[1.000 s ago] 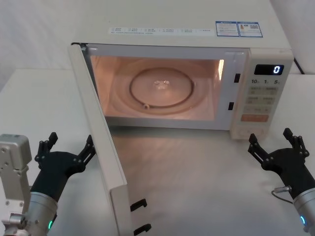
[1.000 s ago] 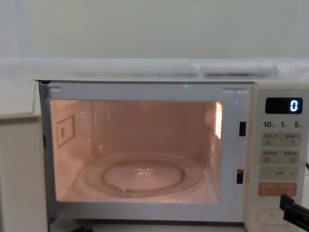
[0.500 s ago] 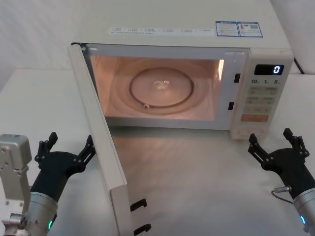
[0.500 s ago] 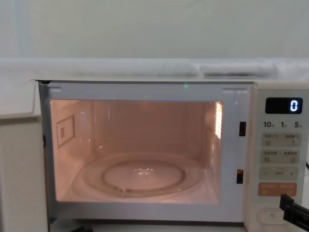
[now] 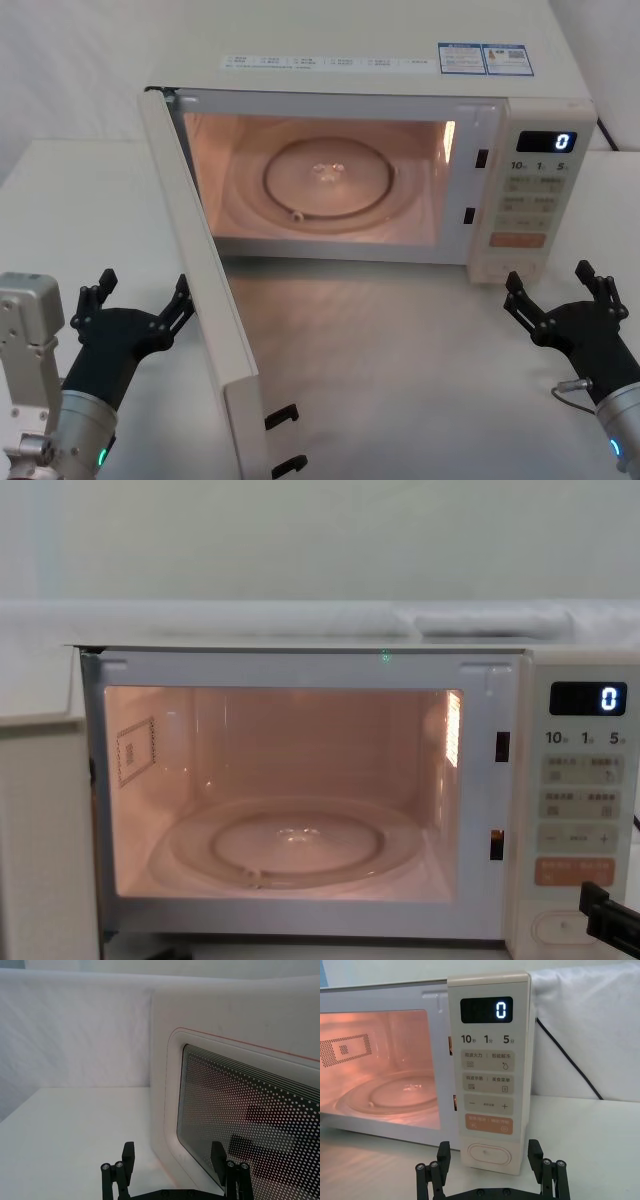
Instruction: Press the button to open the microwave door with one hand; close the microwave door with the other hand.
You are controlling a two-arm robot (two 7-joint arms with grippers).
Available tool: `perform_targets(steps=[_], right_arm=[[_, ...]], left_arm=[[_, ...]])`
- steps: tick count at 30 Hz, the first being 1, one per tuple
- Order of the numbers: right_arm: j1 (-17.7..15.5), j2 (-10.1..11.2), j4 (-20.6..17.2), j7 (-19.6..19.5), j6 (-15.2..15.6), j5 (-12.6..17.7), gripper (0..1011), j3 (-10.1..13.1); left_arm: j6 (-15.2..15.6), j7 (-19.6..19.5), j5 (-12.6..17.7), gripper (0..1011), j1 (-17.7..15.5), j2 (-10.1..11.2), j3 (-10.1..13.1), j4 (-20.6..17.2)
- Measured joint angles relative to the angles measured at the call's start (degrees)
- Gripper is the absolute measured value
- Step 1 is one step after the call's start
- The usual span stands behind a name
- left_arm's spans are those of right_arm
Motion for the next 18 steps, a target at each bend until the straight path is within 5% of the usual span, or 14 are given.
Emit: perform_targets(steps=[18], right_arm=[[0.0, 0.0, 0.0, 0.0, 0.0, 0.0, 1002, 0.0]], left_arm=[[0.0, 0.0, 0.0, 1001, 0.0, 0.0, 0.0, 0.0]])
